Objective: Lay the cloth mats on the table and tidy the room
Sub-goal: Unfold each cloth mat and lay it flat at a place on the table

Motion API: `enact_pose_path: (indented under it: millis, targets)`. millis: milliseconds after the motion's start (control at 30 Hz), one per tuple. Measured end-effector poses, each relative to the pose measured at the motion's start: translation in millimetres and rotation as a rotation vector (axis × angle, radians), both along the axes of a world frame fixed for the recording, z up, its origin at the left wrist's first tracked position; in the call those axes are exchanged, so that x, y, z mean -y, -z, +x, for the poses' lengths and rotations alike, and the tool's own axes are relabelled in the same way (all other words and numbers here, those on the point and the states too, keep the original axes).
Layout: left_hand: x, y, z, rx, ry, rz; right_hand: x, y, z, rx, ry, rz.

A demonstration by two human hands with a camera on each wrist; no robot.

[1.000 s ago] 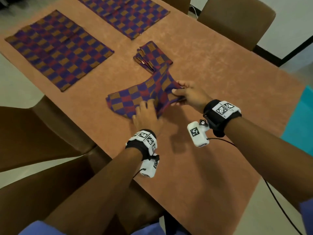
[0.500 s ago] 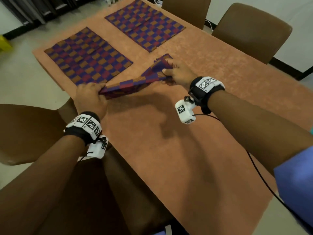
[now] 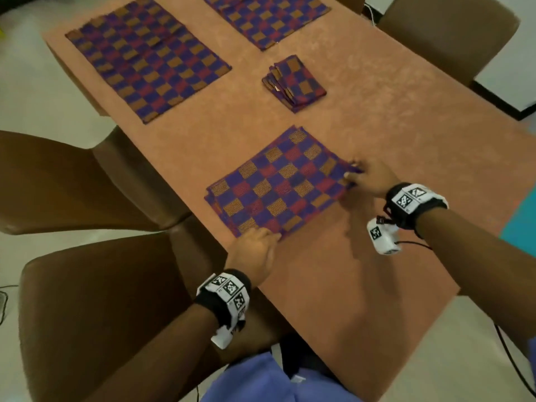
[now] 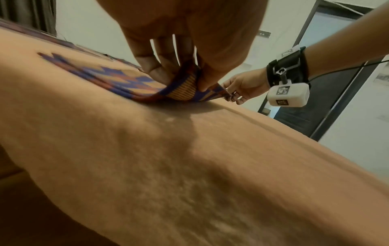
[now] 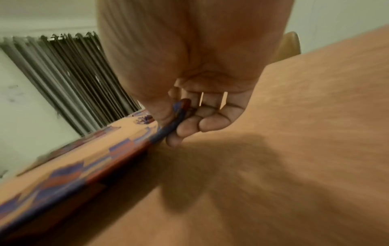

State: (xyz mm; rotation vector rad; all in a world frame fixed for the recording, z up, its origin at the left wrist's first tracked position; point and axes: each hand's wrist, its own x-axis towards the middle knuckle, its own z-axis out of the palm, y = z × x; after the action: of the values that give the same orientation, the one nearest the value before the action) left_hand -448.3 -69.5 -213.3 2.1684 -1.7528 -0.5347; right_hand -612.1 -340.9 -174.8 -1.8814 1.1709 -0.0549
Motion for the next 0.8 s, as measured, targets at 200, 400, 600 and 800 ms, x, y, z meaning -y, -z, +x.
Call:
enact_pose_path:
  millis: [200,400,600,800]
  targets:
    - [-4.4,5.8,-59.4,-0.189,0.156,0.15,-30.0,27.5,-94.6,-0.188,-0.011,-0.108]
    - [-4.1,-11.5,-115.2,-0.422,0.264,0.185,-50.8,26.9,-172.2,-0.329,-0.01,-0.201]
    - [-13.8,-21.0,-164.2,-0.62,0.431,0.387,-72.8,18.5,-222.3,-0.51,-0.047,-0.32]
    - [6.6,-10.5,-135.3,-0.436,0.027,0.06,-65.1,12.7,-190.8,-0.377,-0.122,-0.487]
